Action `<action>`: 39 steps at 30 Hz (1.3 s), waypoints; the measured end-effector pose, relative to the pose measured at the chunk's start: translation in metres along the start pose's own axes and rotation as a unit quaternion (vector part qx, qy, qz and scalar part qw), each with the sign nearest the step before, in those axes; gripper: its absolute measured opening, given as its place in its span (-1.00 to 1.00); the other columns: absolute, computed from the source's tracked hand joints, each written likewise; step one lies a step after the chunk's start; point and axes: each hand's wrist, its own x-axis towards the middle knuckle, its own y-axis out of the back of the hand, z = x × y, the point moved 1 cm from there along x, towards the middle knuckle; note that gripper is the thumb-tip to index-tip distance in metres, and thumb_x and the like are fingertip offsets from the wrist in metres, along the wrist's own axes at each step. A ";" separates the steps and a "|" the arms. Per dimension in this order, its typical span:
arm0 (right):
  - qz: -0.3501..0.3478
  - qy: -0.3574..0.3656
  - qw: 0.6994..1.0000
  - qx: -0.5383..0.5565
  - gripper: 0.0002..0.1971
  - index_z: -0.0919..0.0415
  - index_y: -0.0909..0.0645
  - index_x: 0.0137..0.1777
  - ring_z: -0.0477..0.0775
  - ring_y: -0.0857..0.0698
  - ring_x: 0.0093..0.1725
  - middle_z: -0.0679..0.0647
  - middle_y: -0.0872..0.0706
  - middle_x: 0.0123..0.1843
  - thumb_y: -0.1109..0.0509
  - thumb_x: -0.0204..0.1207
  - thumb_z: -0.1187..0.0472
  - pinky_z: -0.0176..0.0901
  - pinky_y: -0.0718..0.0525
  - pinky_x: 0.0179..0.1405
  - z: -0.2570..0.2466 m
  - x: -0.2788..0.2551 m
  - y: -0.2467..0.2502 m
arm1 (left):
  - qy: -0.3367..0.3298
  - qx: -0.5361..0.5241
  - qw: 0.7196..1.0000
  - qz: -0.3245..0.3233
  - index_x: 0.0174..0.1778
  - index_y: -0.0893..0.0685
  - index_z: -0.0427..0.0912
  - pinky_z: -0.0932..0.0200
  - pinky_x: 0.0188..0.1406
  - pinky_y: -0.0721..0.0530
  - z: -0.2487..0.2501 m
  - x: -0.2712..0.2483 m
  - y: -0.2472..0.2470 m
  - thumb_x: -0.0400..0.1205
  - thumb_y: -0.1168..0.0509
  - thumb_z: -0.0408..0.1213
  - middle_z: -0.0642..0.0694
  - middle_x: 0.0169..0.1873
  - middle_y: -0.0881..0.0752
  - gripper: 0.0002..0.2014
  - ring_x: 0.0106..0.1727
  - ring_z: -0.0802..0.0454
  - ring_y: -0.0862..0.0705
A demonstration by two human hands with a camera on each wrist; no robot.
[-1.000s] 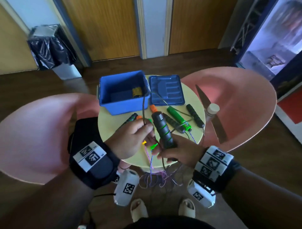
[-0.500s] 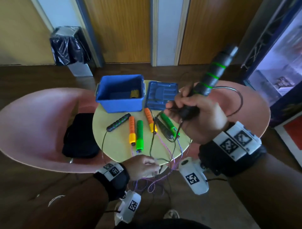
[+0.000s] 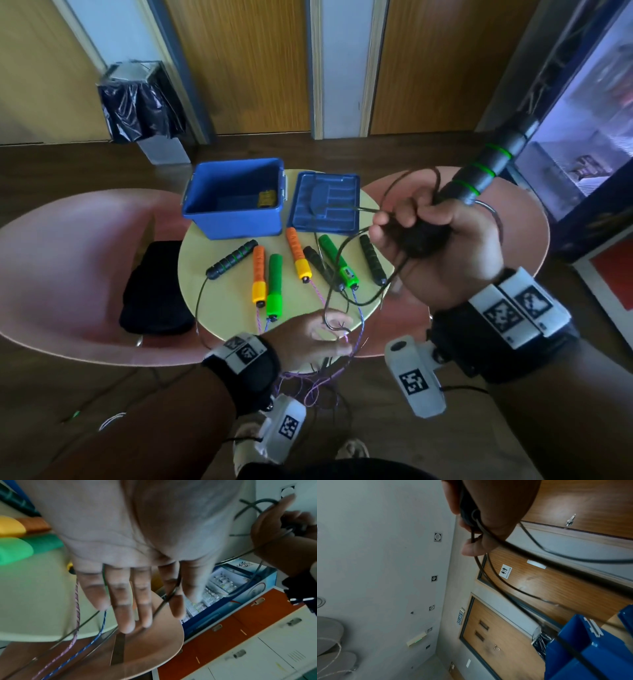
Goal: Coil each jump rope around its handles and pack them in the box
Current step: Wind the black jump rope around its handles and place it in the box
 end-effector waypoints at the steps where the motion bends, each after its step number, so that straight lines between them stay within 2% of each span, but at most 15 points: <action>1: -0.004 0.007 1.000 0.000 -0.57 0.18 -0.45 -0.26 0.21 -0.73 -0.19 0.09 -0.50 -0.37 -0.64 -0.03 0.26 0.01 -0.78 -0.10 -0.004 -0.001 0.000 | -0.015 0.019 1.000 -0.015 0.11 -0.73 0.16 0.33 0.06 -0.62 0.004 0.008 -0.008 0.58 -0.39 0.06 0.18 -0.02 -0.80 -0.78 -0.04 0.28 -0.75; 4: 0.004 0.031 0.999 -0.038 -0.60 0.16 -0.45 -0.28 0.20 -0.69 -0.22 0.08 -0.47 -0.36 -0.62 -0.01 0.24 -0.04 -0.72 -0.17 -0.024 -0.008 0.005 | -0.004 0.012 1.000 -0.017 -0.10 -0.74 -0.08 0.34 -0.08 -0.61 0.005 0.019 -0.017 0.73 -0.26 -0.15 0.14 -0.27 -0.79 -0.81 -0.15 0.11 -0.75; 7: 0.073 0.037 0.989 -0.119 -0.76 0.10 -0.47 -0.36 0.11 -0.52 -0.38 0.07 -0.39 -0.42 -0.47 0.06 0.33 -0.19 -0.49 -0.38 -0.041 -0.021 0.027 | 0.037 -0.029 0.997 0.055 -0.19 -0.69 0.00 0.08 0.06 -0.75 -0.014 0.024 -0.005 0.61 -0.25 0.06 -0.14 -0.11 -0.83 -0.75 -0.08 -0.14 -0.80; 9: 0.124 0.038 0.974 -0.188 -0.83 0.11 -0.49 -0.39 0.09 -0.45 -0.46 0.10 -0.40 -0.47 -0.42 0.10 0.33 -0.16 -0.39 -0.48 -0.041 -0.033 0.050 | 0.059 -0.061 0.992 0.098 -0.21 -0.67 -0.04 -0.05 0.09 -0.72 -0.015 0.023 0.005 0.50 -0.19 0.13 -0.13 -0.10 -0.85 -0.68 -0.05 -0.15 -0.82; 12: 0.168 0.009 0.910 -0.380 -0.90 0.18 -0.58 -0.45 0.14 -0.41 -0.50 0.17 -0.48 -0.55 -0.46 0.10 0.29 0.13 -0.33 -0.48 -0.024 -0.051 0.079 | 0.038 -0.107 0.989 0.098 -0.24 -0.59 -0.10 0.06 -0.03 -0.54 0.006 0.017 0.013 0.68 -0.15 -0.06 -0.13 -0.05 -0.86 -0.73 0.02 -0.17 -0.81; 15: 0.186 -0.079 0.843 -0.499 -0.87 0.36 -0.71 -0.30 0.08 -0.49 -0.53 0.13 -0.59 -0.56 -0.56 0.29 0.28 -0.06 -0.49 -0.46 -0.001 -0.061 0.102 | -0.033 -0.132 0.988 0.072 -0.23 -0.58 -0.11 0.06 0.01 -0.55 0.043 0.009 0.015 0.63 -0.11 0.00 -0.12 -0.06 -0.87 -0.71 -0.02 -0.10 -0.81; 17: 0.163 -0.125 0.847 -0.490 -0.93 0.37 -0.75 -0.16 0.09 -0.57 -0.48 0.22 -0.67 -0.48 -0.56 0.42 0.36 -0.08 -0.60 -0.42 0.012 -0.061 0.102 | -0.084 -0.150 0.983 0.071 -0.20 -0.60 -0.16 0.08 -0.05 -0.58 0.066 0.007 0.015 0.61 -0.10 -0.04 -0.11 -0.15 -0.86 -0.71 -0.11 -0.02 -0.81; 19: 0.128 -0.162 0.860 -0.467 -0.85 0.53 -0.62 -0.21 0.06 -0.60 -0.49 0.25 -0.67 -0.48 -0.53 0.43 0.43 -0.19 -0.62 -0.43 0.019 -0.060 0.097 | -0.127 -0.163 0.974 0.088 -0.17 -0.62 -0.18 0.04 -0.08 -0.63 0.085 0.009 0.017 0.63 -0.11 -0.12 -0.10 -0.22 -0.82 -0.74 -0.15 0.00 -0.79; 22: 0.078 -0.175 0.894 -0.405 -0.76 0.36 -0.49 -0.34 -0.04 -0.53 -0.62 0.00 -0.64 -0.57 -0.48 0.44 0.50 -0.28 -0.48 -0.58 0.018 -0.056 0.081 | -0.169 -0.163 0.965 0.114 -0.15 -0.66 -0.15 -0.07 -0.06 -0.63 0.101 0.010 0.025 0.68 -0.10 -0.12 -0.32 -0.08 -0.81 -0.72 -0.04 -0.23 -0.77; 25: 0.081 -0.128 0.907 -0.392 -0.75 0.07 -0.54 -0.49 0.14 -0.47 -0.53 0.08 -0.58 -0.56 -0.53 0.29 0.29 -0.08 -0.38 -0.51 0.005 -0.050 0.076 | -0.187 -0.154 0.966 0.095 -0.09 -0.71 -0.11 0.10 -0.10 -0.62 0.107 0.004 0.034 0.72 -0.09 -0.18 -0.13 -0.02 -0.85 -0.72 -0.06 -0.12 -0.81; 27: 0.103 -0.118 0.925 -0.345 -0.77 0.07 -0.51 -0.50 0.24 -0.42 -0.48 0.24 -0.52 -0.54 -0.55 0.13 0.22 0.07 -0.30 -0.46 -0.005 -0.050 0.077 | -0.193 -0.119 0.971 0.074 0.06 -0.74 -0.09 0.18 -0.06 -0.64 0.104 -0.001 0.035 0.70 -0.15 -0.24 -0.01 0.03 -0.84 -0.76 -0.01 -0.07 -0.82; 30: 0.100 -0.083 0.967 -0.220 -0.73 0.19 -0.46 -0.40 0.11 -0.42 -0.57 0.18 -0.40 -0.51 -0.53 0.01 0.31 -0.09 -0.34 -0.54 -0.015 -0.052 0.077 | -0.150 -0.142 0.975 0.086 0.12 -0.74 -0.14 0.20 -0.10 -0.66 0.089 0.003 0.031 0.60 -0.26 -0.23 -0.11 0.00 -0.85 -0.76 -0.05 -0.08 -0.83; 33: 0.081 -0.047 0.991 -0.093 -0.52 0.20 -0.37 -0.33 0.01 -0.37 -0.62 0.11 -0.36 -0.49 -0.67 -0.07 0.29 -0.23 -0.45 -0.58 -0.022 -0.048 0.068 | -0.064 -0.078 0.988 0.114 0.03 -0.76 -0.10 0.25 -0.07 -0.67 0.066 0.019 0.020 0.46 -0.39 -0.02 -0.04 -0.10 -0.86 -0.69 -0.11 0.08 -0.81; 36: 0.045 -0.059 0.997 -0.027 -0.54 0.11 -0.41 -0.38 -0.05 -0.39 -0.63 0.01 -0.38 -0.48 -0.72 -0.02 0.18 -0.23 -0.45 -0.57 -0.028 -0.042 0.056 | -0.024 0.008 0.999 0.048 0.24 -0.64 0.12 0.08 0.31 -0.65 0.049 0.037 -0.003 0.44 -0.45 0.05 0.16 0.10 -0.75 -0.57 0.08 0.27 -0.74; 39: 0.008 -0.048 0.999 -0.009 -0.63 0.06 -0.43 -0.39 -0.09 -0.39 -0.61 -0.03 -0.39 -0.47 -0.65 0.07 0.19 -0.27 -0.42 -0.52 -0.034 -0.037 0.039 | -0.022 0.042 0.999 -0.026 0.28 -0.59 0.30 0.12 0.27 -0.67 0.045 0.051 -0.026 0.45 -0.43 0.05 0.20 0.30 -0.67 -0.55 0.13 0.14 -0.76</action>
